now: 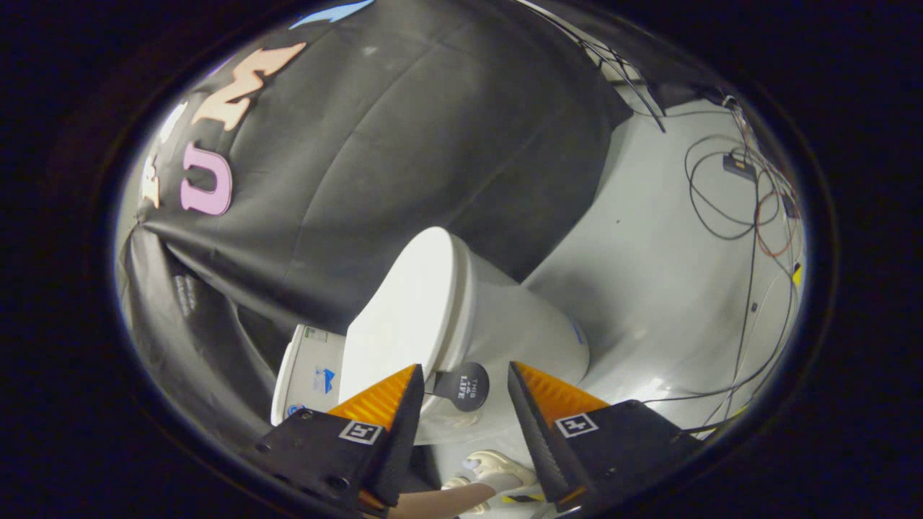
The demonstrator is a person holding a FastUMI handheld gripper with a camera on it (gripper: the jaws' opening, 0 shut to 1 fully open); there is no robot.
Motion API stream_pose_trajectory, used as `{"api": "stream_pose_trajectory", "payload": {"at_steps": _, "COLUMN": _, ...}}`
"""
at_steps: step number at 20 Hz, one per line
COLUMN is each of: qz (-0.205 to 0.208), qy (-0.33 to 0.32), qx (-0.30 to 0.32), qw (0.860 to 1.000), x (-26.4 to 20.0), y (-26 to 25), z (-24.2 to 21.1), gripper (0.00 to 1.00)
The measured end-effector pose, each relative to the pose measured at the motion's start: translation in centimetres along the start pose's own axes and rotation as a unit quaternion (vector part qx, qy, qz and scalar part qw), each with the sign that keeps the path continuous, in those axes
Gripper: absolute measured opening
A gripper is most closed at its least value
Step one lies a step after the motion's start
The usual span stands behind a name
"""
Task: Open the toilet lid.
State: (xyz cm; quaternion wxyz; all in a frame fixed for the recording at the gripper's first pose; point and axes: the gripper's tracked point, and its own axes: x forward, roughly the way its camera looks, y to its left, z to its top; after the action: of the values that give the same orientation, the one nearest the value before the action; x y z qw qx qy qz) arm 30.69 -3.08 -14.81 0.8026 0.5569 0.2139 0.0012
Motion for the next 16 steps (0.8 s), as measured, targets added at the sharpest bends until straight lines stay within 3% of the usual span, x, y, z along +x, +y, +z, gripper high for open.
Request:
{"api": "stream_pose_trajectory", "payload": {"at_steps": 1, "qz": 0.009, "qy": 0.01, "qx": 0.01, "qw": 1.0, "x": 0.3, "y": 0.0, "z": -0.5, "gripper": 0.69}}
{"api": "stream_pose_trajectory", "payload": {"at_steps": 7, "qz": 0.026, "qy": 0.022, "qx": 0.064, "qw": 0.997, "x": 1.1, "y": -0.5, "z": -0.3, "gripper": 0.22}}
{"api": "stream_pose_trajectory", "payload": {"at_steps": 11, "qz": 0.036, "qy": 0.024, "qx": 0.087, "qw": 0.995, "x": 0.7, "y": -0.1, "z": 0.2, "gripper": 0.08}}
{"api": "stream_pose_trajectory", "payload": {"at_steps": 13, "qz": 0.014, "qy": 0.029, "qx": 0.064, "qw": 0.997, "x": 0.5, "y": 0.4, "z": -0.3, "gripper": 0.0}}
{"api": "stream_pose_trajectory", "payload": {"at_steps": 16, "qz": -0.007, "qy": 0.03, "qx": 0.017, "qw": 0.999, "x": -0.3, "y": 1.8, "z": 0.4, "gripper": 0.0}}
